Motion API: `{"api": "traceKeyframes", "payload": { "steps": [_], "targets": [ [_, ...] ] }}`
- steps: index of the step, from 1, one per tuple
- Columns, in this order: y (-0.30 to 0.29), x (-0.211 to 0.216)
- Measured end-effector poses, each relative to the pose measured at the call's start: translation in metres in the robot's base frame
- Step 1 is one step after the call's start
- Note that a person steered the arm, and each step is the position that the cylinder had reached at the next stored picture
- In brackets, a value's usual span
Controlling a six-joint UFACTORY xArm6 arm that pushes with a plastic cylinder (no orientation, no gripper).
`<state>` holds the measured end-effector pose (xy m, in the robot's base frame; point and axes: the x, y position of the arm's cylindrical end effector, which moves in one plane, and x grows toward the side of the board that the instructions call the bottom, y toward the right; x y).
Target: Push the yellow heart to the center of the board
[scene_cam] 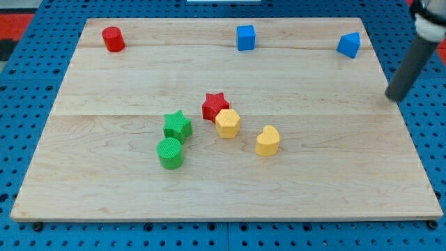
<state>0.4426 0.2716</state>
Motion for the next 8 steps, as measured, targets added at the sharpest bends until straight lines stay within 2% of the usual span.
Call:
{"api": "traceKeyframes", "payload": {
  "steps": [1,2,3,5,6,7,8],
  "targets": [
    [-0.053,0.069],
    [-0.113,0.088],
    [-0.119,0.067],
    [-0.195,0.101],
    [-0.207,0.065],
    [-0.191,0.028],
    [-0.209,0.005]
  ]
}}
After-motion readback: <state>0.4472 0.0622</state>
